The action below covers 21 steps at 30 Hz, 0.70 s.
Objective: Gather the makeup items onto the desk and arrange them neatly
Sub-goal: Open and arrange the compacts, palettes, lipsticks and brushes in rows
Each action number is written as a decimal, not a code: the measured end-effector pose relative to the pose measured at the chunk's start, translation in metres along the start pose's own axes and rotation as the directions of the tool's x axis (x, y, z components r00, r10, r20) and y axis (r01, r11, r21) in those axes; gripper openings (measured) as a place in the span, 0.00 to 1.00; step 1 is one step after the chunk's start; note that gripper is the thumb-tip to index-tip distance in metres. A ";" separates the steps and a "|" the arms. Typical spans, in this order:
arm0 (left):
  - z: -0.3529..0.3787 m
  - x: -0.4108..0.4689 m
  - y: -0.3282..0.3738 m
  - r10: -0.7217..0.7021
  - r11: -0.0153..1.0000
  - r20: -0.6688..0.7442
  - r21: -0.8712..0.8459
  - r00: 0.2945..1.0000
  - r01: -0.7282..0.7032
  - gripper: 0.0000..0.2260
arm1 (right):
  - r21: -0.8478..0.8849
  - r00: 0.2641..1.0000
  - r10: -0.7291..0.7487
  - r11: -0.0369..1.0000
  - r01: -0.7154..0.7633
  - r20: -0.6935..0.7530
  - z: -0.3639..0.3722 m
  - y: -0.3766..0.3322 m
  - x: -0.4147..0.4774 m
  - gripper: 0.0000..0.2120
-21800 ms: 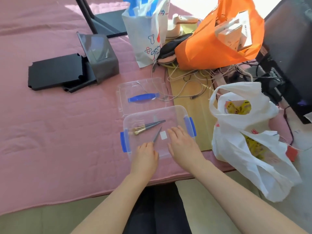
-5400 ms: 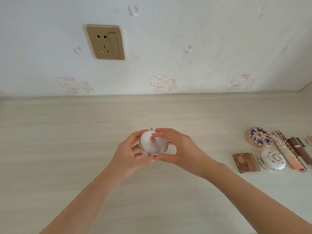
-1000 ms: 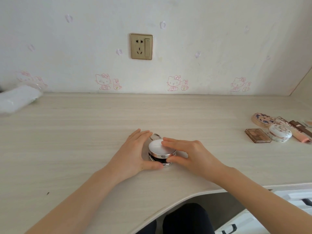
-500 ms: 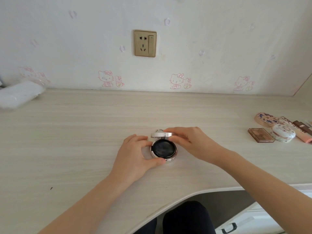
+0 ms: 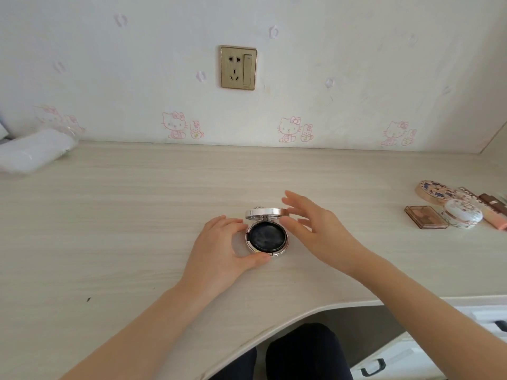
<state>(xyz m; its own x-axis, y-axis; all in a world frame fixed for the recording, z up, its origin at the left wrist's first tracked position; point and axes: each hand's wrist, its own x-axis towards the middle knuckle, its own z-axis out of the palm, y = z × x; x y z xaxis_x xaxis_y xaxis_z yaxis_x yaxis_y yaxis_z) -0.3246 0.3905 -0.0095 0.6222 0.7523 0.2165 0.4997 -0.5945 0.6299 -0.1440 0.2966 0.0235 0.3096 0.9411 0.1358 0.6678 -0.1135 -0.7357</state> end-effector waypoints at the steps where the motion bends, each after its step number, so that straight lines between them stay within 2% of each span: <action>1: -0.001 -0.001 0.001 -0.006 1.000 -0.006 -0.004 1.000 0.006 0.36 | -0.003 0.997 0.013 1.000 -0.013 -0.074 0.003 0.002 -0.006 0.26; 4: -0.003 -0.004 0.003 -0.036 0.998 -0.038 -0.044 0.999 0.035 0.33 | -0.091 0.985 0.013 0.995 -0.029 -0.171 0.014 0.008 -0.026 0.24; 9: -0.005 -0.010 0.007 0.070 0.997 -0.037 -0.005 0.997 -0.070 0.24 | -0.240 0.989 -0.057 0.971 0.023 -0.137 0.030 0.014 -0.037 0.24; 13: -0.002 -0.008 0.006 0.108 0.994 -0.041 0.026 0.993 -0.107 0.23 | -0.352 0.981 -0.174 0.926 0.134 -0.087 0.034 0.017 -0.034 0.27; 17: 0.001 -0.003 0.001 0.142 0.988 -0.055 0.063 0.988 -0.139 0.22 | -0.373 0.970 -0.215 0.914 0.159 -0.113 0.035 0.020 -0.025 0.23; 21: 0.001 0.014 -0.007 0.130 0.988 -0.056 0.094 0.990 -0.125 0.22 | -0.368 0.976 -0.211 0.912 0.179 -0.049 0.033 0.021 -0.003 0.22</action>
<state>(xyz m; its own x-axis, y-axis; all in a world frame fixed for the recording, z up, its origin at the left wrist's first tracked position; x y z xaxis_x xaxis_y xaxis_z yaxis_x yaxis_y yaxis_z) -0.3188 0.4047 -0.0109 0.6471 0.6833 0.3383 0.4727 -0.7077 0.5251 -0.1536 0.3023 -0.0140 0.1942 0.9273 0.3200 0.9139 -0.0525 -0.4025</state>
